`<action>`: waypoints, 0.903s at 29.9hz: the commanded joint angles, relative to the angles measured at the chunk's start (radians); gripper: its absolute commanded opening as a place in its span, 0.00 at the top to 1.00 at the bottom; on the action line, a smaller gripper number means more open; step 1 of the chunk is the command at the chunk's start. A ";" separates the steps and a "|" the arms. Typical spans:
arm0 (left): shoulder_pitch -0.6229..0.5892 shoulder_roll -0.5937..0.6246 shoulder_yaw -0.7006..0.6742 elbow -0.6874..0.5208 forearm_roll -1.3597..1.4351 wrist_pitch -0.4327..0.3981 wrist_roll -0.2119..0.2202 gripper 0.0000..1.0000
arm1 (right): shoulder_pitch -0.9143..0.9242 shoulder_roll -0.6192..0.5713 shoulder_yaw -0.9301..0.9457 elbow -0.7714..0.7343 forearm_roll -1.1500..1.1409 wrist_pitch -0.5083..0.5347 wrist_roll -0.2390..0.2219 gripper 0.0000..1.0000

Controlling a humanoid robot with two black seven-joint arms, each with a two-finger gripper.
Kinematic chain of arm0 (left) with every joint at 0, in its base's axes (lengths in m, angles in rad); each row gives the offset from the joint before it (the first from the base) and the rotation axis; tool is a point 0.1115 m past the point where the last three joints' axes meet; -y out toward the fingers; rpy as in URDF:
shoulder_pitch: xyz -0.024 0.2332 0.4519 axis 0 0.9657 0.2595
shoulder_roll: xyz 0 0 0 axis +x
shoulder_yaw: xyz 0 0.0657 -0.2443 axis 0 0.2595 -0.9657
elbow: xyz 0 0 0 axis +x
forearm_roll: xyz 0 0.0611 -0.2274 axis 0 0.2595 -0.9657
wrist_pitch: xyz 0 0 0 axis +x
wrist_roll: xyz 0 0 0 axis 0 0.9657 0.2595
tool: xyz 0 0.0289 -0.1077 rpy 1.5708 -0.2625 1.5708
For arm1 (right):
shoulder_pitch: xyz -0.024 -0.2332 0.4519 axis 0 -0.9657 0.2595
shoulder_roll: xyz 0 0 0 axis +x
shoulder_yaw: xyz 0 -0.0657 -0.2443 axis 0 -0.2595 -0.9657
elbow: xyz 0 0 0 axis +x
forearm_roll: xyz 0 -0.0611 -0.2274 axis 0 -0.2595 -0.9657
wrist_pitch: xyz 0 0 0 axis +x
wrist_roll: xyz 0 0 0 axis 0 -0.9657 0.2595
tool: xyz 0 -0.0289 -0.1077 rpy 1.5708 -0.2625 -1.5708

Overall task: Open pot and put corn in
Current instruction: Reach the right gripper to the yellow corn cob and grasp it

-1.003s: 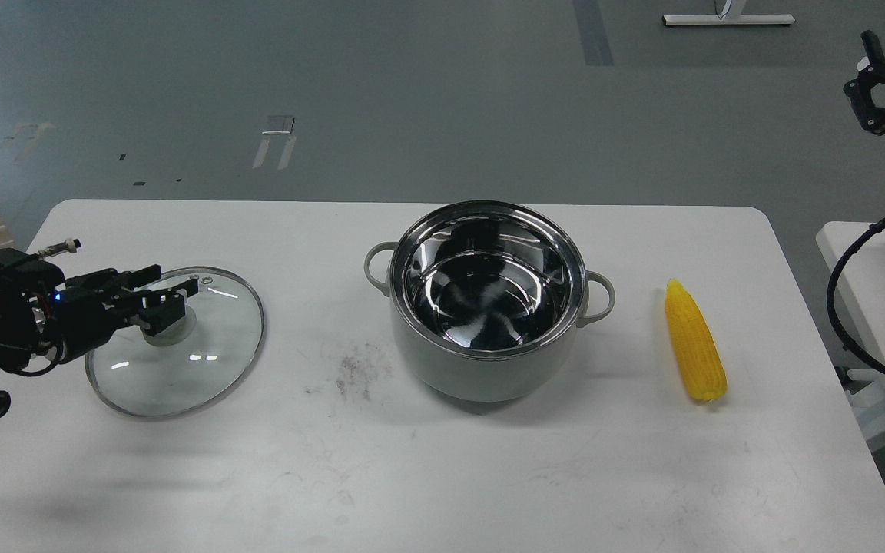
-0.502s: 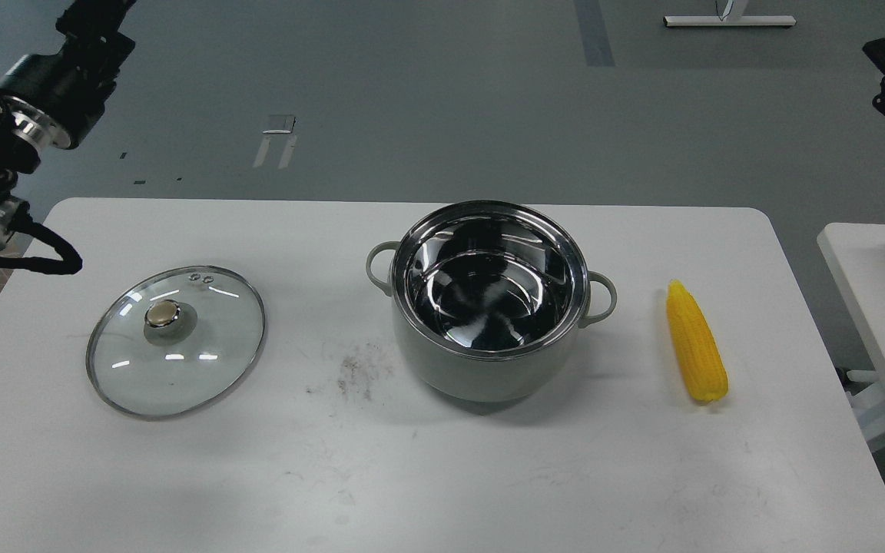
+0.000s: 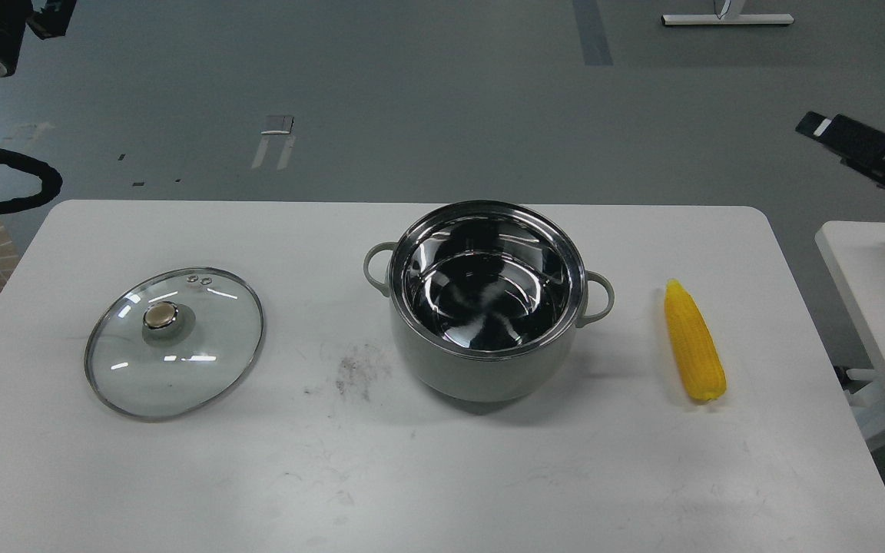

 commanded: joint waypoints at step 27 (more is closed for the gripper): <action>-0.002 -0.043 0.027 0.004 0.011 0.000 0.048 0.02 | -0.058 0.219 -0.232 -0.124 -0.235 -0.071 -0.152 0.92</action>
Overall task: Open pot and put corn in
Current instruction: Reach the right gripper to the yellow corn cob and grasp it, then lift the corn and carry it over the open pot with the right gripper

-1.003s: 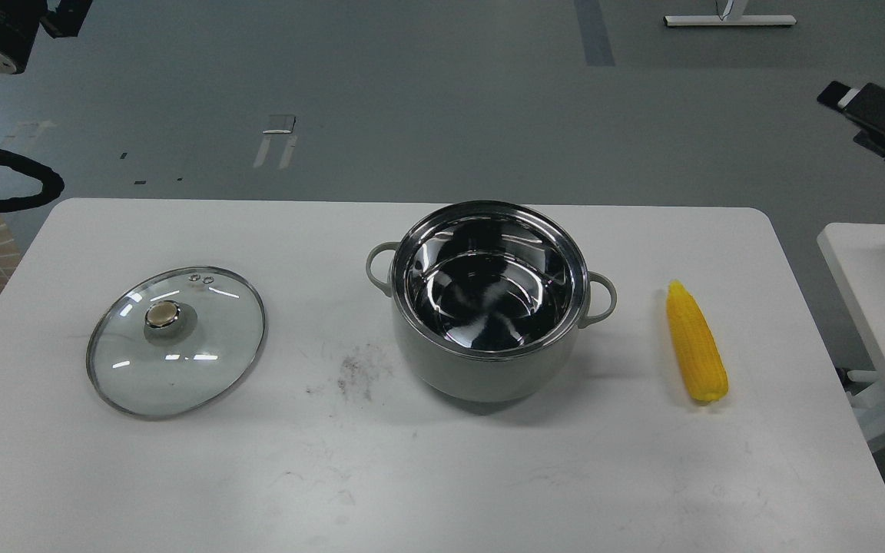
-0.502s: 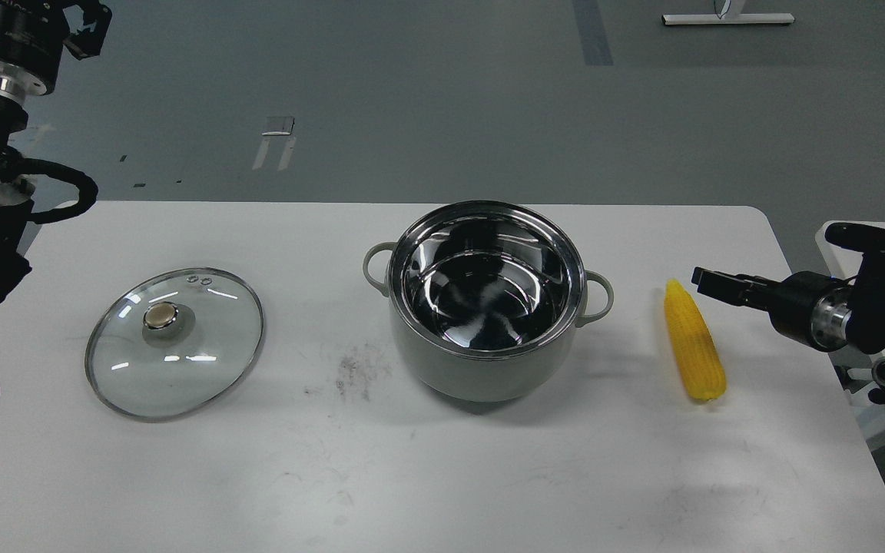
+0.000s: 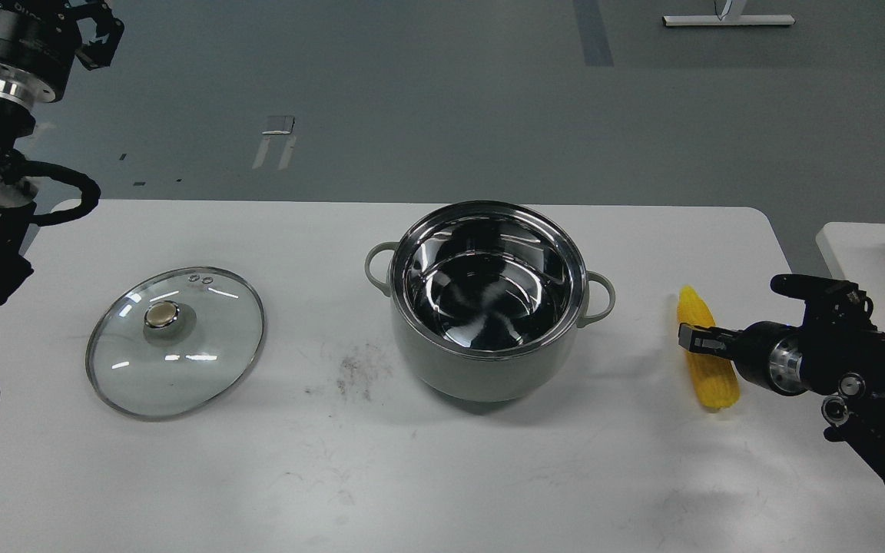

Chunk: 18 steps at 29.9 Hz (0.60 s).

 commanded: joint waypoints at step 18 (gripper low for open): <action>-0.009 -0.020 0.001 -0.008 0.001 0.000 0.002 0.02 | 0.175 0.135 0.119 0.383 0.009 -0.089 0.000 0.94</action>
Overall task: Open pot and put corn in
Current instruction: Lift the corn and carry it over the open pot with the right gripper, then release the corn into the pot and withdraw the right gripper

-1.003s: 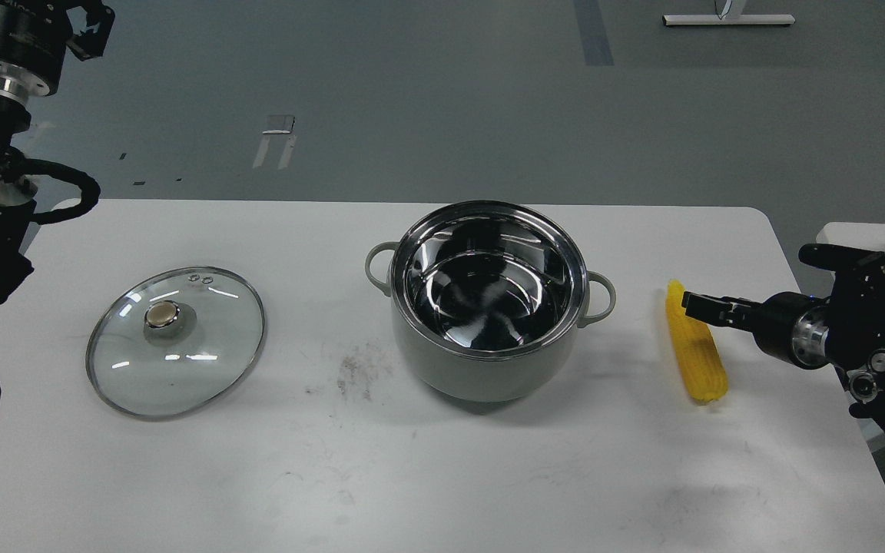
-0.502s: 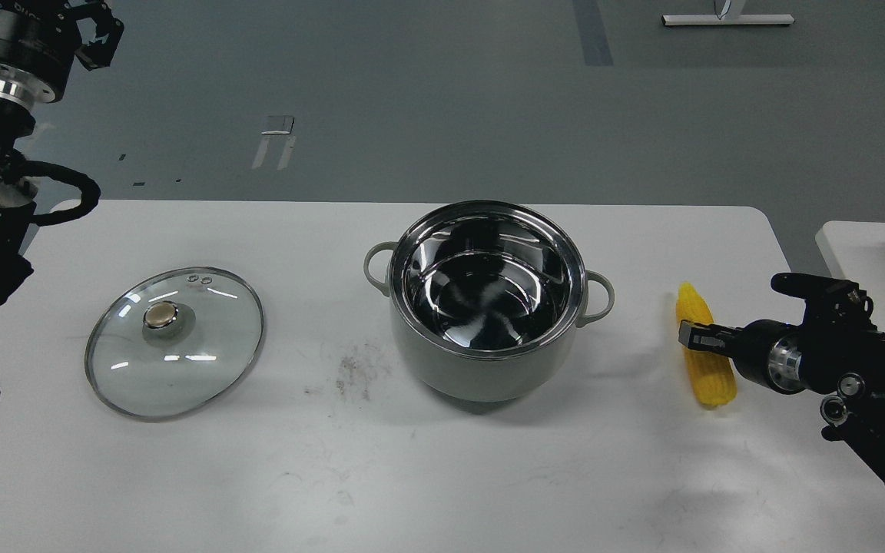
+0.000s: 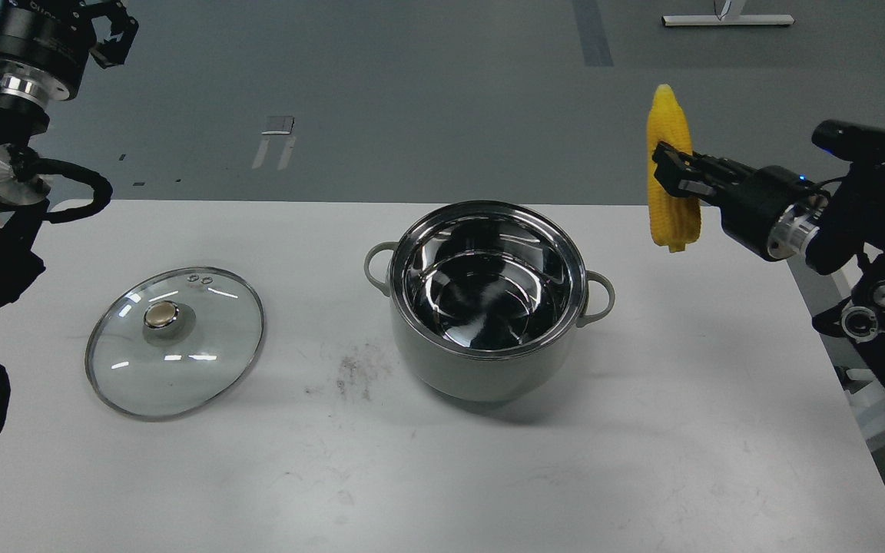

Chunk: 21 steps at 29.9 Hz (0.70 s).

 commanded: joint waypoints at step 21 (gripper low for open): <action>-0.004 0.000 -0.002 -0.001 0.002 0.000 0.000 0.02 | 0.112 0.136 -0.385 -0.072 -0.018 0.005 -0.004 0.22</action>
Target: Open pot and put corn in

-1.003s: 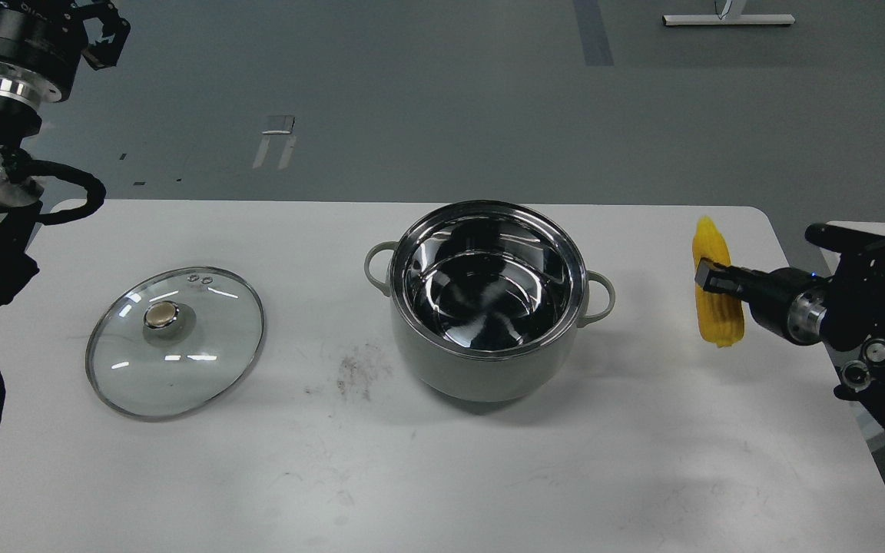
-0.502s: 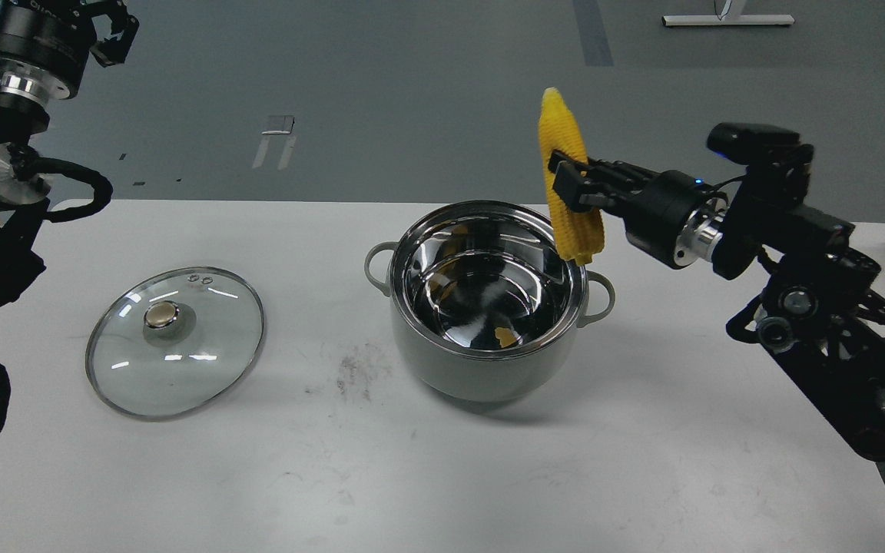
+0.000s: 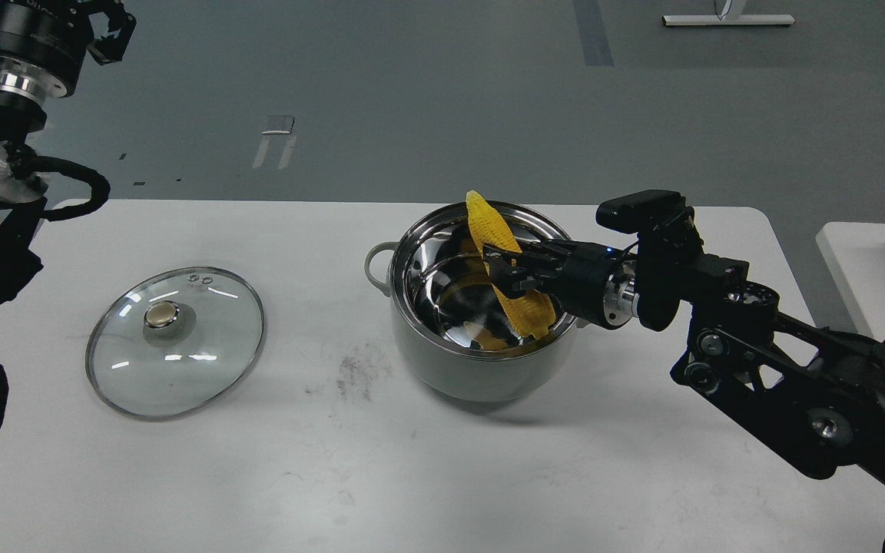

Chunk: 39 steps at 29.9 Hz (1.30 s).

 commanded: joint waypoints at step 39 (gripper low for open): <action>-0.004 -0.007 0.000 0.000 -0.014 0.000 0.003 0.02 | 0.112 0.074 1.046 -0.584 1.172 -0.006 0.031 0.00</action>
